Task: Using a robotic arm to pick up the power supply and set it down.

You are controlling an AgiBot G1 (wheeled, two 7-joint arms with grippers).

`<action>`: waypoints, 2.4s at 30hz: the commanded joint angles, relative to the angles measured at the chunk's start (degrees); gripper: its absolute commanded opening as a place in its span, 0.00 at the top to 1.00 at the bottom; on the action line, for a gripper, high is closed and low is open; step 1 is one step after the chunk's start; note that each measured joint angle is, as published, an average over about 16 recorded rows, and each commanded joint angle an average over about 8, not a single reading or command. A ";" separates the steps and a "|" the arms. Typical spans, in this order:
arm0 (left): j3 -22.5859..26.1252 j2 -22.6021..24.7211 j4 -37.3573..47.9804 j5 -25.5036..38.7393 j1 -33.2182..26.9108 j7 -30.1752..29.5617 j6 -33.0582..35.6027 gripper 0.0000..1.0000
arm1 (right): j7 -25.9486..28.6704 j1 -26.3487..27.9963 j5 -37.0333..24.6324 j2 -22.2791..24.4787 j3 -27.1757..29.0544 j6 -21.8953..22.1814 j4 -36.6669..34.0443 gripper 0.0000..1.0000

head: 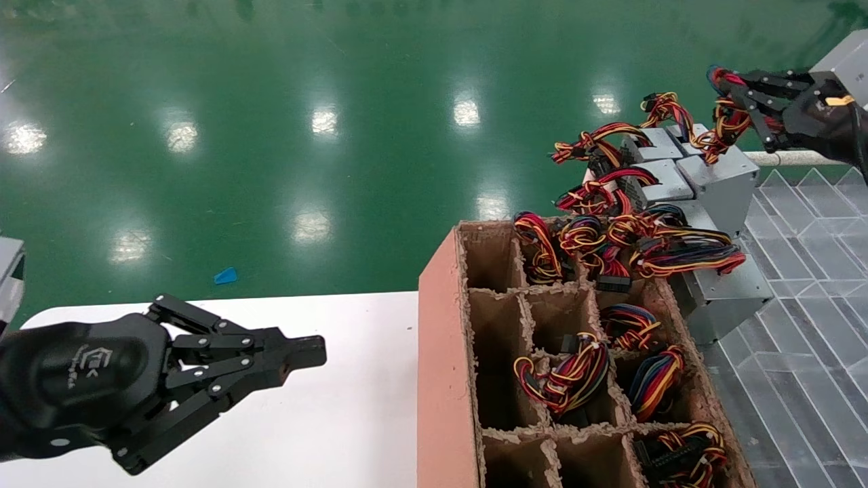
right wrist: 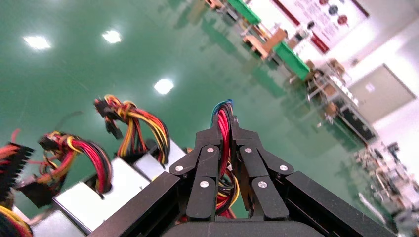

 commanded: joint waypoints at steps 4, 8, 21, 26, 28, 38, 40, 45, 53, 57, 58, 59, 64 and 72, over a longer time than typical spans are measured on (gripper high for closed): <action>0.00 0.00 0.00 0.00 0.00 0.00 0.00 1.00 | 0.69 -0.61 0.84 -0.23 0.56 2.98 -0.60 1.00; 0.00 0.00 0.00 0.00 0.00 0.00 0.00 1.00 | 0.83 -1.16 1.74 -0.29 1.17 4.37 -0.47 1.00; 0.00 0.00 0.00 0.00 0.00 0.00 0.00 1.00 | 2.19 -2.77 2.85 -2.40 1.91 10.18 -0.36 1.00; 0.00 0.00 0.00 0.00 0.00 0.00 0.00 1.00 | 2.93 -3.06 2.64 -3.13 1.73 13.66 -0.32 0.95; 0.00 0.00 0.00 0.00 0.00 0.00 0.00 1.00 | 3.35 -3.07 2.79 -3.51 1.82 15.57 -0.39 0.73; 0.00 0.00 0.00 0.00 0.00 0.00 0.00 1.00 | 6.08 -3.01 4.10 -4.81 2.68 20.96 -0.22 0.00; 0.00 0.00 0.00 0.00 0.00 0.00 0.00 1.00 | 6.49 -3.02 4.17 -4.71 2.73 20.52 0.02 0.00; 0.00 0.00 0.00 0.00 0.00 0.00 0.00 1.00 | 7.51 -3.02 4.12 -4.40 2.71 18.41 0.53 0.00; 0.00 0.00 0.00 0.00 0.00 0.00 0.00 1.00 | 8.41 -2.98 3.68 -4.00 2.42 15.62 1.14 0.00; 0.00 0.00 0.00 0.00 0.00 0.00 0.00 1.00 | 8.48 -2.76 3.64 -3.65 2.40 14.72 1.54 0.00; 0.00 0.00 0.00 0.00 0.00 0.00 0.00 1.00 | 8.48 -2.68 3.67 -3.54 2.41 14.45 1.65 0.00; 0.00 0.00 0.00 0.00 0.00 0.00 0.00 1.00 | 8.47 -2.61 3.70 -3.43 2.44 14.15 1.77 0.00; 0.00 0.00 0.00 0.00 0.00 0.00 0.00 1.00 | 8.28 -2.21 4.14 -2.77 2.74 11.88 2.49 0.00; 0.00 0.00 0.00 0.00 0.00 0.00 0.00 1.00 | 7.21 -2.19 4.83 -1.23 3.10 5.38 4.27 0.00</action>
